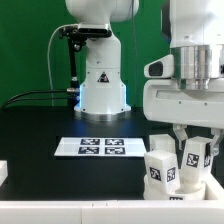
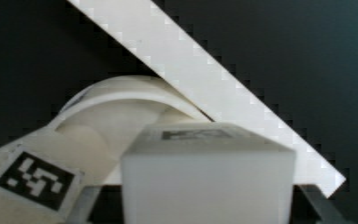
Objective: Assemble stool
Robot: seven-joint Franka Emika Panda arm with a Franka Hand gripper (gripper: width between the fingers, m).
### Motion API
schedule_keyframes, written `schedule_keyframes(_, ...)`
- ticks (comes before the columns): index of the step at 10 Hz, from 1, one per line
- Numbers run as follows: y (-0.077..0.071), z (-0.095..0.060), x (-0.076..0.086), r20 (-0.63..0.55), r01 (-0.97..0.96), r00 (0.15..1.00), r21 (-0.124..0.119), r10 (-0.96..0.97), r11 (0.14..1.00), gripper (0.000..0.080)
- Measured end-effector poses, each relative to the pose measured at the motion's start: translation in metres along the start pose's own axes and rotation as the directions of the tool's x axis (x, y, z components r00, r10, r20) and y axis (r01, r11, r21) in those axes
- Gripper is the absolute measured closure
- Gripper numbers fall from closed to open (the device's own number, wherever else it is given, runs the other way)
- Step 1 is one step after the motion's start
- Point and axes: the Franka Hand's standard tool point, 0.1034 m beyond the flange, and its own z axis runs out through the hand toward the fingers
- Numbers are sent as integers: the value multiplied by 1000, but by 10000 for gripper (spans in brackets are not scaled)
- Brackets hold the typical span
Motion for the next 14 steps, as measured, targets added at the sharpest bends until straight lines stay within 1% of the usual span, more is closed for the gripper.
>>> schedule_keyframes(2, 3, 0, 2, 11, -161, 987, -14, 161, 987, 466)
schedule_keyframes(3, 0, 1, 0, 11, -302, 953, -16, 302, 953, 466)
schedule_keyframes(4, -1, 2, 0, 10, -455, 891, -11, 455, 891, 466)
schedule_keyframes(5, -3, 2, -2, 7, -609, 793, -8, 610, 793, 466)
schedule_keyframes(6, -5, 2, -1, 2, -659, 752, 8, 659, 752, 466)
schedule_keyframes(8, -5, 2, -1, 4, -740, 673, 8, 740, 673, 465)
schedule_keyframes(10, -4, 2, 0, 5, -821, 572, 8, 821, 571, 465)
schedule_keyframes(12, -5, 2, 4, 31, -909, 418, 20, 908, 417, 465)
schedule_keyframes(13, -5, 2, 4, 33, -941, 339, 21, 940, 338, 465)
schedule_keyframes(14, -6, 2, 4, 33, -947, 321, 26, 947, 320, 465)
